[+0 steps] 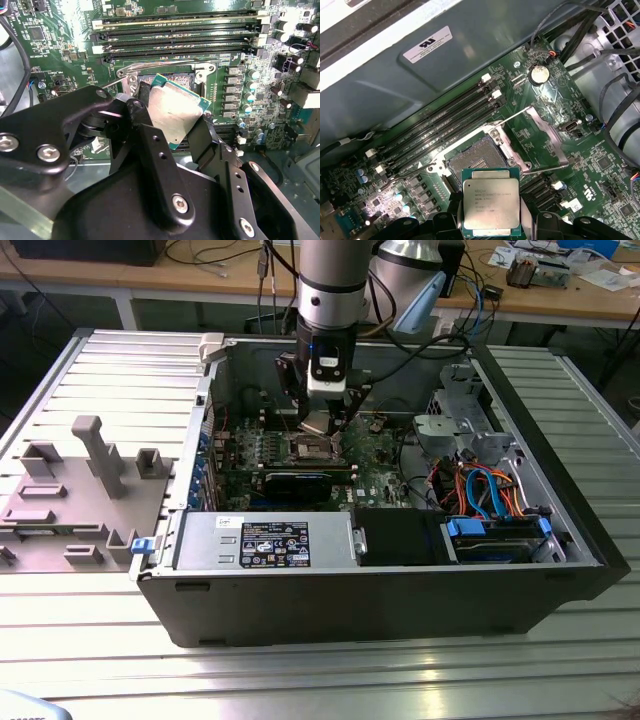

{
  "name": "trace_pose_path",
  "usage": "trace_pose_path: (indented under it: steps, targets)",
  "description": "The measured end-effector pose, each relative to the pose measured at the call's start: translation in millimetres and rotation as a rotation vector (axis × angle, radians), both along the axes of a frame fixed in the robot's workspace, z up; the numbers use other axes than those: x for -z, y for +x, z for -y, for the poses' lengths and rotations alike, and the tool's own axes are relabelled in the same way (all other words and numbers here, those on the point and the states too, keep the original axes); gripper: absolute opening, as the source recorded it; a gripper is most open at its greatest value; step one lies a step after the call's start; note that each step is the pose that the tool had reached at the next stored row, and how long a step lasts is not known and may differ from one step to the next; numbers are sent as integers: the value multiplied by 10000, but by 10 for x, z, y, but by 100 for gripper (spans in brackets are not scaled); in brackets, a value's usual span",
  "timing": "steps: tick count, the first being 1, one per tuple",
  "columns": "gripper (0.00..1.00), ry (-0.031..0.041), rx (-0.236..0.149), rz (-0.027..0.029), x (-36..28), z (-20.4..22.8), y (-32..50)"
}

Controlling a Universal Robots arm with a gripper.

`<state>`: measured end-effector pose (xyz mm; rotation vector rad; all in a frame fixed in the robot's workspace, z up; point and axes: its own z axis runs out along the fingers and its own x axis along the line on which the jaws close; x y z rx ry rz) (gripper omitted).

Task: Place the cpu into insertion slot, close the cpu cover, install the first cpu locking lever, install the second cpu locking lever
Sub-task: 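Place the cpu into insertion slot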

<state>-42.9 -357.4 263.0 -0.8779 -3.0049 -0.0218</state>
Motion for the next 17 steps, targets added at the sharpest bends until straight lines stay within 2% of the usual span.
trace_pose_path:
  steps: [17]
  targets:
    - [55, -1, 274, 0, 6, 0, 0]
